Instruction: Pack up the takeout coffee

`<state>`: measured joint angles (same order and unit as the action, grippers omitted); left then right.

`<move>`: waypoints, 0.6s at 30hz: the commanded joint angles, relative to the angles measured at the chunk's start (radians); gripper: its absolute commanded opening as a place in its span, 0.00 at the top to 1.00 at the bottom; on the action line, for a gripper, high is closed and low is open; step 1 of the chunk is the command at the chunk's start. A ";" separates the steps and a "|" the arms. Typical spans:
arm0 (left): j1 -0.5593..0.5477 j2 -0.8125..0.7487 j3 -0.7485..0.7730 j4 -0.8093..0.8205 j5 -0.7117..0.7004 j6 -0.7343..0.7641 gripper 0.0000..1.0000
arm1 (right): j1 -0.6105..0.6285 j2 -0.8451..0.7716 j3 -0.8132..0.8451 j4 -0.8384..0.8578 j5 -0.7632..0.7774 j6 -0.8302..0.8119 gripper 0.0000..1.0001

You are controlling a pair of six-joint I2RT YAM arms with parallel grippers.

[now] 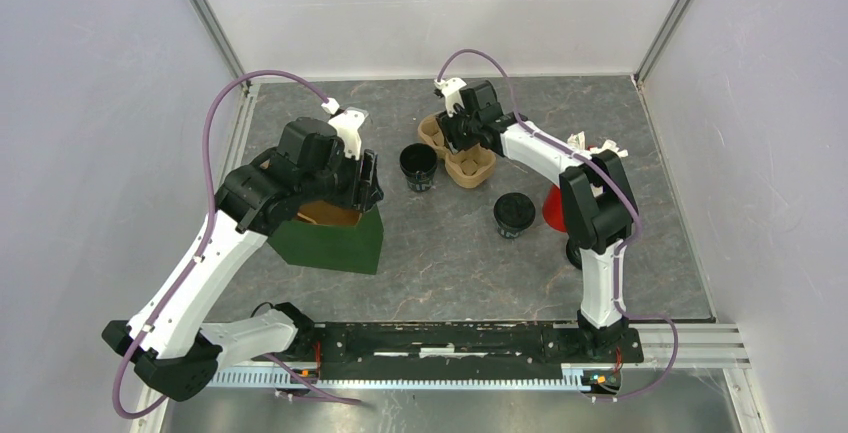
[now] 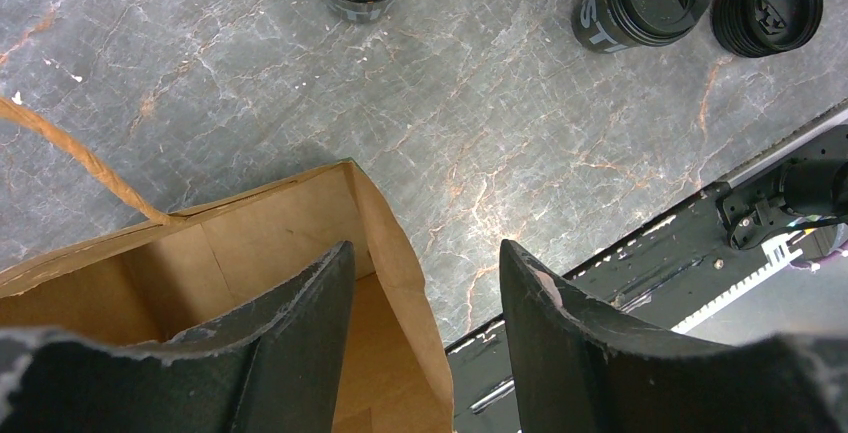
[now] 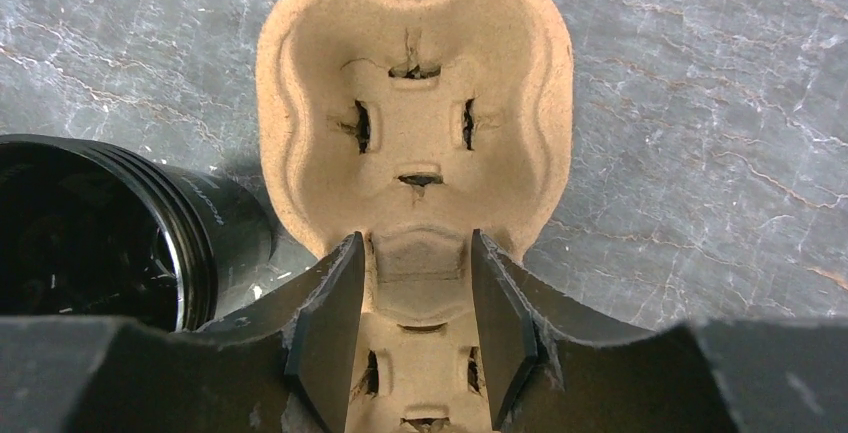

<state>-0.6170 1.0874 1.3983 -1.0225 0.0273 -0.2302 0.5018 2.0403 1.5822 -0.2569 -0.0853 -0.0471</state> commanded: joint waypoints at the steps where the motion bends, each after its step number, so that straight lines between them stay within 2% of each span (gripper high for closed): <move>1: 0.003 -0.017 0.031 0.028 -0.015 0.044 0.38 | -0.003 0.014 0.013 0.010 0.015 0.008 0.51; 4: 0.003 -0.016 0.031 0.028 -0.014 0.043 0.38 | -0.003 0.013 0.006 0.017 0.016 0.010 0.52; 7: 0.003 -0.014 0.027 0.029 -0.013 0.045 0.38 | -0.003 0.010 0.002 0.017 0.017 0.010 0.59; 18: 0.003 -0.015 0.025 0.028 -0.017 0.046 0.38 | -0.012 -0.038 0.038 0.008 -0.003 0.013 0.62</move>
<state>-0.6170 1.0874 1.3983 -1.0225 0.0265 -0.2298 0.4984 2.0499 1.5822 -0.2604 -0.0792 -0.0460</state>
